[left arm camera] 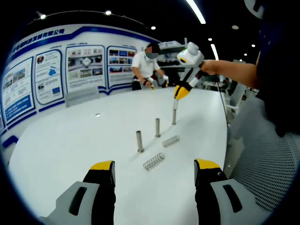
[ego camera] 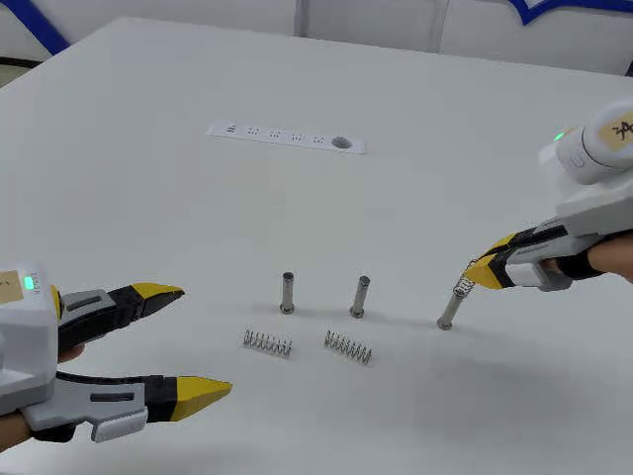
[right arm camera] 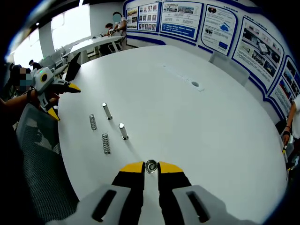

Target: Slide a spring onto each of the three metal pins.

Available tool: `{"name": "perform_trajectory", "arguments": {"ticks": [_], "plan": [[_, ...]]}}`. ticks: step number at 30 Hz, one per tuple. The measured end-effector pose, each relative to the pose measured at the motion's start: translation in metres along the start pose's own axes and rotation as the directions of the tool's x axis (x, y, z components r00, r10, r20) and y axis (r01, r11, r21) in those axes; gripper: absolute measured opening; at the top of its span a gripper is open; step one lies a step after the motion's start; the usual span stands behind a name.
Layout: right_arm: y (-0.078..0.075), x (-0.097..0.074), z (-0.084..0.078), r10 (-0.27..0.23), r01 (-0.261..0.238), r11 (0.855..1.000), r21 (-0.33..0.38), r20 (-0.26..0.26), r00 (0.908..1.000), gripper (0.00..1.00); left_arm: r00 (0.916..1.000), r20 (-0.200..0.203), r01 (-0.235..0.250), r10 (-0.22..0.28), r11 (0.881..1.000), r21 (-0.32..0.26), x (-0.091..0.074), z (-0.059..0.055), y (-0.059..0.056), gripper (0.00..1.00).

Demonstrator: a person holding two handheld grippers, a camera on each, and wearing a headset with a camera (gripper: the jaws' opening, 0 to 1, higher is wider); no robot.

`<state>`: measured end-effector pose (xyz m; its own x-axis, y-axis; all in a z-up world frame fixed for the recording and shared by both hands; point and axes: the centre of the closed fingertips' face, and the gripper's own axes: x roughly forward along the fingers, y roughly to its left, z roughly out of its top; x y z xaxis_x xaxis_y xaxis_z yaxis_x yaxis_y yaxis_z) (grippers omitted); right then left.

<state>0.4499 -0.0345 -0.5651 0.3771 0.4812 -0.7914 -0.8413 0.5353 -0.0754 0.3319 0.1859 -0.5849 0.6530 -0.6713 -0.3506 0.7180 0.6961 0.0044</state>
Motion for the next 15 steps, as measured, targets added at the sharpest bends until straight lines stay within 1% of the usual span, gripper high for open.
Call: {"name": "perform_trajectory", "arguments": {"ticks": [9,15], "plan": [[-0.002,0.007,-0.003,-0.001,0.001,1.000,0.004,-0.009,1.0000,0.11,1.0000,-0.001,0.000,0.000,1.000,-0.002,0.001,-0.001,0.000,0.69],[-0.002,0.015,-0.008,0.008,-0.007,1.000,0.013,-0.018,0.9998,0.11,1.0000,-0.004,-0.001,0.001,1.000,-0.006,0.000,-0.003,0.001,0.69]]}}
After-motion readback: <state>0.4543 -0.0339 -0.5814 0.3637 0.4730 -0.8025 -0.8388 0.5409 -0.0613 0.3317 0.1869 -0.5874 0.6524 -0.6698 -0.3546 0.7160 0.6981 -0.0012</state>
